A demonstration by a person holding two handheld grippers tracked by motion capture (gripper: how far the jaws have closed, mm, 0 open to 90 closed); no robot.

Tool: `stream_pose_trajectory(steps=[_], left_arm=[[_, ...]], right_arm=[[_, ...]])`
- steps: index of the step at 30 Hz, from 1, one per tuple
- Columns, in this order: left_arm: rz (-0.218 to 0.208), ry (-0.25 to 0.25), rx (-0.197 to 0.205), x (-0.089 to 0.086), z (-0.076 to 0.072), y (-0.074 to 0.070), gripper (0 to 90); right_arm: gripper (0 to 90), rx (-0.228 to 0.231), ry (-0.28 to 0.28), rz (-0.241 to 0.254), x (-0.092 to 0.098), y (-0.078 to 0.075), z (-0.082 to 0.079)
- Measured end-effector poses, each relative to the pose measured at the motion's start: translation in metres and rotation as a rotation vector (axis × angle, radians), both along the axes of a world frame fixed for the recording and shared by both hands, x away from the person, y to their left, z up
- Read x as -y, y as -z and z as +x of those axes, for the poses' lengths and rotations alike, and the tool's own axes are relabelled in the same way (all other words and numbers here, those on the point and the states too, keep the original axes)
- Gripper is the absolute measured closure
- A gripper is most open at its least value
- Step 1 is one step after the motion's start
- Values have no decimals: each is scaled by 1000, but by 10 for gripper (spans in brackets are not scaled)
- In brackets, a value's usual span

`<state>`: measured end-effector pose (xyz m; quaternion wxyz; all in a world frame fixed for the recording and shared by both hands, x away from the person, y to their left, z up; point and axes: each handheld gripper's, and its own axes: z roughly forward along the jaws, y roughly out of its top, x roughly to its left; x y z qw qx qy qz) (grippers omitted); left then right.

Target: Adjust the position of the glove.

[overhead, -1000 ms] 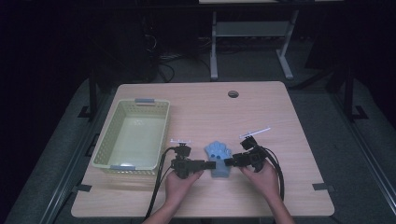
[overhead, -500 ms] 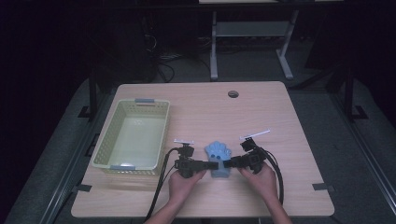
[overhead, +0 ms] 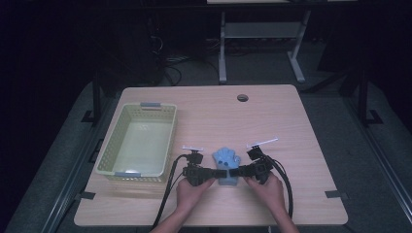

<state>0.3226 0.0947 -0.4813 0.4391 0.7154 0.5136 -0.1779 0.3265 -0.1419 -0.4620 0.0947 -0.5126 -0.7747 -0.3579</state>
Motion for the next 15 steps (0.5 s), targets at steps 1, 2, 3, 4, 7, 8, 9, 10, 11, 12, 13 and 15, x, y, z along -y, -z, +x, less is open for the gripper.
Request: stream_pose_trajectory(steps=[1, 2, 3, 4, 7, 8, 9, 10, 11, 12, 13, 15], left_arm=[[0, 0, 0, 0, 0, 0, 622], [-4, -1, -2, 0, 0, 0, 622], [-7, -1, -6, -1, 1, 1, 630], [-17, -1, -10, -1, 2, 2, 639], [-36, 2, -23, -2, 4, 5, 669], [-41, 2, -33, -2, 5, 5, 673], [-45, 1, -36, -2, 5, 6, 675], [-49, 1, -38, -2, 5, 6, 677], [-50, 0, -39, -2, 5, 6, 678], [-51, 0, -40, -2, 6, 6, 680], [-51, 0, -40, -2, 6, 6, 682], [-56, 3, -46, -2, 6, 7, 685]], right_arm=[[579, 0, 0, 0, 0, 0, 0], [591, -10, 4, 10, 0, 0, 0], [603, -11, 4, 20, 0, 1, 0], [612, -16, 6, 27, 0, 2, 0], [653, -21, 4, 43, -1, 3, 1], [659, -22, 3, 45, -1, 3, 1], [666, -25, 3, 49, -1, 3, 1], [672, -27, 3, 53, 0, 4, 1], [678, -30, 2, 60, 0, 4, 1], [685, -32, 1, 67, 0, 5, 2], [694, -38, 3, 76, 1, 5, 2], [703, -43, 0, 87, 2, 6, 2]])
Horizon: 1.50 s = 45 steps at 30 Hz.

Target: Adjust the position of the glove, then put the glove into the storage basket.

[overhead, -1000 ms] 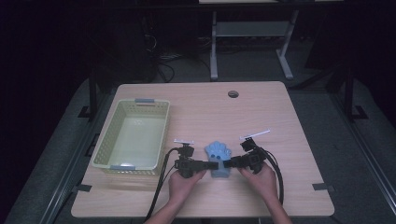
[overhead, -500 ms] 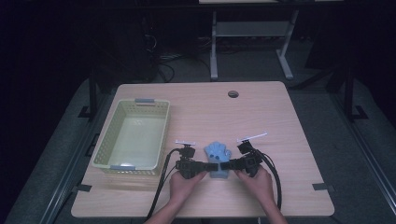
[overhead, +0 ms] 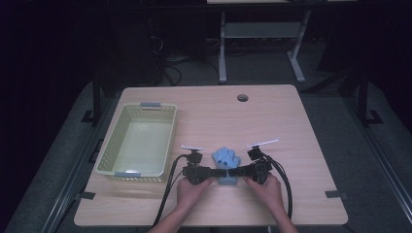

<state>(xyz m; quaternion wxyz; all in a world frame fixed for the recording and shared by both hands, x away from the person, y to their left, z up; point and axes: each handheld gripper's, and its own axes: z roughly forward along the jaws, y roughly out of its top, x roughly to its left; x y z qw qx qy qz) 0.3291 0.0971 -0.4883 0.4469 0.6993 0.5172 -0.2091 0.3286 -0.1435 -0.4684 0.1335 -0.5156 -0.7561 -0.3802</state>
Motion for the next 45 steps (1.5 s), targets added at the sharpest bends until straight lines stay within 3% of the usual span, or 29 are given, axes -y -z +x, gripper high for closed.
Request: stream_pose_trajectory(steps=[5, 11, 21, 31, 45], left_arm=[[-14, 5, 2, 0, 2, 1, 715], [-26, 28, -3, -1, 5, -1, 716], [-28, 44, 28, 2, 5, -9, 716], [-48, 62, 62, -1, 2, -21, 717], [-65, 70, 106, -15, -1, -41, 716]], right_arm=[[737, -22, 3, 42, 3, 2, 1], [744, -14, -10, 42, 4, 0, 1], [749, 26, -22, 16, 5, -8, -1], [750, 74, -31, 5, 3, -26, -6], [750, 104, -57, -6, -9, -51, -7]])
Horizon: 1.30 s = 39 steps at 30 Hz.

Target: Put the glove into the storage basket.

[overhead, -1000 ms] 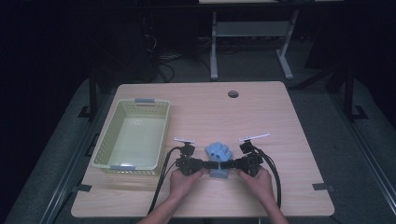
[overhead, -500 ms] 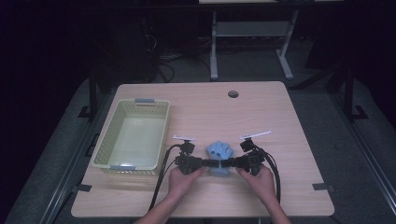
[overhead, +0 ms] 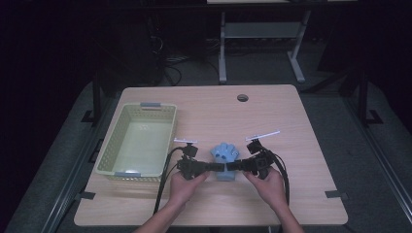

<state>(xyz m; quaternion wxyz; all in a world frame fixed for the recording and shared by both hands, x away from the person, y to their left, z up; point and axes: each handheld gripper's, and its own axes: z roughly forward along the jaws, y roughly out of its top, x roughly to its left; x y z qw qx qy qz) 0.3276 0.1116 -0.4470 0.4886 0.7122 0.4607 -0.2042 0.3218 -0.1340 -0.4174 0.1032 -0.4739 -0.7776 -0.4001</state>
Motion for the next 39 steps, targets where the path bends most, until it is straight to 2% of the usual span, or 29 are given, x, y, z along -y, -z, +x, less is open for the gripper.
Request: stream_pose_trajectory(steps=[19, 24, 28, 39], left_arm=[[-13, -18, 43, -18, 1, -21, 718], [-16, -20, 49, -23, 2, -26, 718], [-17, -23, 51, -27, 2, -30, 718], [-30, -46, 57, -42, 2, -41, 718]], right_arm=[[751, 18, -30, 35, -14, -20, 8], [752, 37, -46, 32, -18, -25, 10], [751, 34, -47, 47, -21, -27, 12], [751, 54, -81, 45, -35, -39, 17]])
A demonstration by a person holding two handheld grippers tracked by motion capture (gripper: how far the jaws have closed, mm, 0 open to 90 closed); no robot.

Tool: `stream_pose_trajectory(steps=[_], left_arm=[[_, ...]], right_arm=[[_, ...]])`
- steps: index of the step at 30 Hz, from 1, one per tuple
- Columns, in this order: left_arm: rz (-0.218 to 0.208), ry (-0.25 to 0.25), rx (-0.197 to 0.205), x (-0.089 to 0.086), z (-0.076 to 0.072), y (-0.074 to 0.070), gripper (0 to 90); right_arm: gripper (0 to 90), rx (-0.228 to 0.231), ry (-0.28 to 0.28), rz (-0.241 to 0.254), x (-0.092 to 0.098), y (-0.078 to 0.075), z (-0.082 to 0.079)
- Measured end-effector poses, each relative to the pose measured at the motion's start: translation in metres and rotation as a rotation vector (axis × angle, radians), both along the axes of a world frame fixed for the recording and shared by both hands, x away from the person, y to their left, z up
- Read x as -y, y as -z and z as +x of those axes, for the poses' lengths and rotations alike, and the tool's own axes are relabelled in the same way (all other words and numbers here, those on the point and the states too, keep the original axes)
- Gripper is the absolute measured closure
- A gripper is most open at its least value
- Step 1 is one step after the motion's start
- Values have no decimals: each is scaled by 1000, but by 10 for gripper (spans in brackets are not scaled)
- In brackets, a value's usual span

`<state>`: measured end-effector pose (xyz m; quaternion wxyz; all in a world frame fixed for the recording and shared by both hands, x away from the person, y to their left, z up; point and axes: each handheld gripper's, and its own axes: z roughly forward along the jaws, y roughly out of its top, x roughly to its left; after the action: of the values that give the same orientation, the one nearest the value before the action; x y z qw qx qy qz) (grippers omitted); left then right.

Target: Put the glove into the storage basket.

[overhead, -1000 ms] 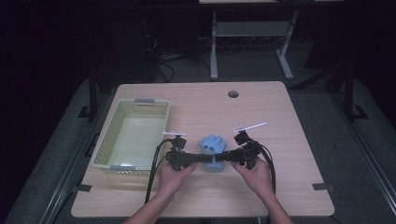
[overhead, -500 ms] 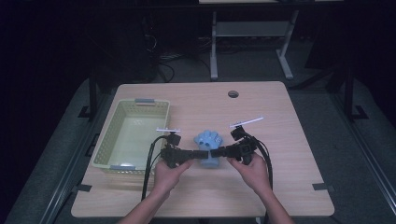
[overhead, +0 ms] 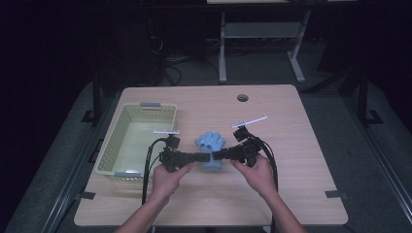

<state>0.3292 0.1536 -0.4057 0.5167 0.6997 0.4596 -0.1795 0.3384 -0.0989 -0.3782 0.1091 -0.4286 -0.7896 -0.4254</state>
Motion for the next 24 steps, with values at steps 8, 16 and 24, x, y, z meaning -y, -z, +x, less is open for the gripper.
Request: stream_pose_trajectory(steps=[8, 16, 24], left_arm=[[0, -13, 9, -15, 0, -5, 718], [2, -22, 18, -30, 0, -10, 718], [8, -37, 32, -41, -2, -11, 718]], right_arm=[[751, 6, -23, 4, -16, -7, 6], [751, 5, -42, 12, -28, -10, 9], [751, 7, -61, 18, -41, -12, 12]])
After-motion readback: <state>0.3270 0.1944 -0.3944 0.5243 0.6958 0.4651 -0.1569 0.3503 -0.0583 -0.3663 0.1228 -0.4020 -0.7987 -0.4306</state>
